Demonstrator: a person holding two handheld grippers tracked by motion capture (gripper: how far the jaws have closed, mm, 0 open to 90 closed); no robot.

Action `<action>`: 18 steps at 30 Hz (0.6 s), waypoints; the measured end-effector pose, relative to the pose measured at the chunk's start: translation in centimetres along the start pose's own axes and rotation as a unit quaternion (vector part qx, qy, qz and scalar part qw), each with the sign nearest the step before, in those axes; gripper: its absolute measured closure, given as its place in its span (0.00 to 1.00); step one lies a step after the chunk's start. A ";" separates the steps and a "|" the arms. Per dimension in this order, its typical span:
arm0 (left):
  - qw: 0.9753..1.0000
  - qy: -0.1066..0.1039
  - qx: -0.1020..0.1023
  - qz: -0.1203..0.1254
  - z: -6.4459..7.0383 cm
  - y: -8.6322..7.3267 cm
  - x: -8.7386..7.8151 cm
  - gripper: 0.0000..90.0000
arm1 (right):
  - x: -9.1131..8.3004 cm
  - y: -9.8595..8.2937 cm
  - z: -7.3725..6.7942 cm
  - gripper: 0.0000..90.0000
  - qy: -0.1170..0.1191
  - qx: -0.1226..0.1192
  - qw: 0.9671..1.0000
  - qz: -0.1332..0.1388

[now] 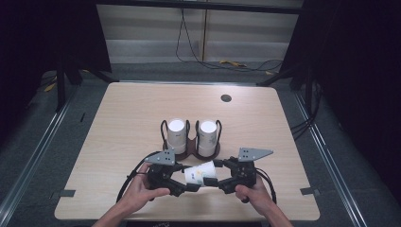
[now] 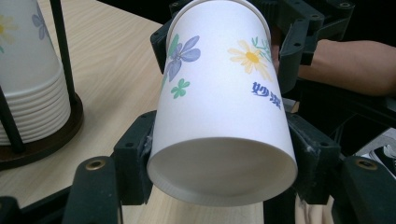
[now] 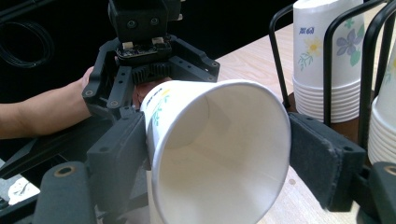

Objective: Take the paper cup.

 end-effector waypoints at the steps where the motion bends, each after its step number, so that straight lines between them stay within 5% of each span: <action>1: 1.000 0.000 -0.002 0.001 0.1 0.0 0.0 0.39 | 0.0 0.0 0.0 0.26 0.000 -0.002 1.000 -0.001; 18: 0.999 0.029 -0.014 -0.001 -0.6 -0.3 -0.3 0.25 | -0.1 0.2 0.1 0.32 0.003 -0.003 1.000 -0.008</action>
Point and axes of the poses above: each handheld gripper's, and its own axes: x roughly forward along the jaws, y roughly out of its top, z roughly to its right, the point moved 3 cm from there along x, roughly forward along the jaws, and after that the axes turned 11 degrees about -x, right-handed, at the moved point
